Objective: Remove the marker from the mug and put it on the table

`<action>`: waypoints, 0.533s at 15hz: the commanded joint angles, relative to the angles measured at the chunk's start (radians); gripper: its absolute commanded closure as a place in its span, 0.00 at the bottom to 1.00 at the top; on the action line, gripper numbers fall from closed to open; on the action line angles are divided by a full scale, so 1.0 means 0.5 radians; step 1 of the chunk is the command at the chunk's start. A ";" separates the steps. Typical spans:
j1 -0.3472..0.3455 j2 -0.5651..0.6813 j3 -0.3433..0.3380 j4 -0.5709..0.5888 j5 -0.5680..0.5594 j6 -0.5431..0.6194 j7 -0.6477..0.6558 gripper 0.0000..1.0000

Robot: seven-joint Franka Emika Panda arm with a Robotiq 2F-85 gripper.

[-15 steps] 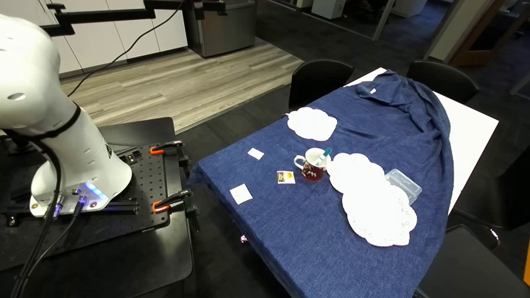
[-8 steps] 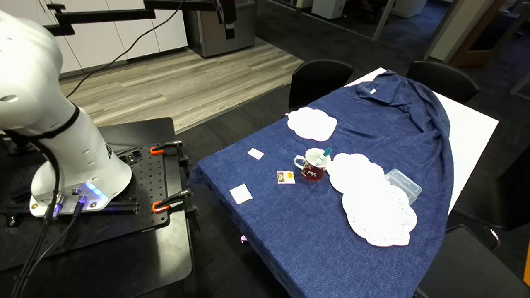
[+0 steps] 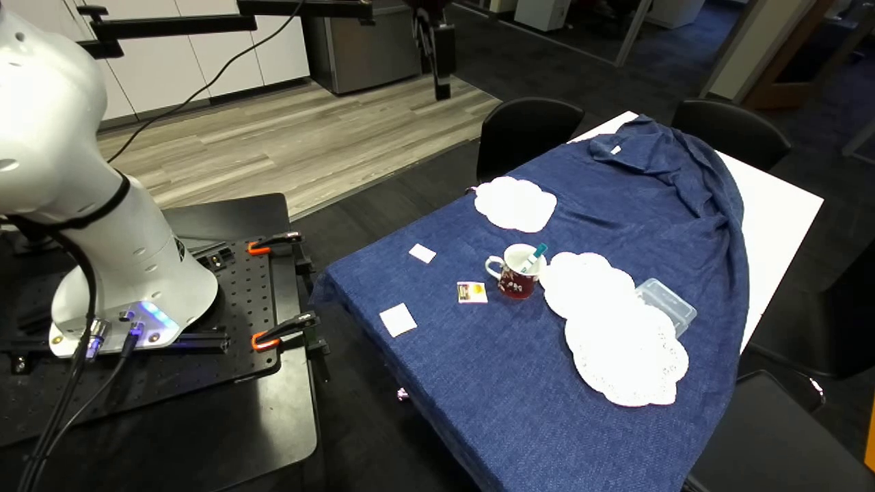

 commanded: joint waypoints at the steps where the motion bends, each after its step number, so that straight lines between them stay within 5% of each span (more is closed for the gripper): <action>1: -0.046 0.242 -0.012 0.197 -0.117 0.026 0.008 0.00; 8: -0.050 0.418 -0.079 0.270 -0.141 0.018 0.010 0.00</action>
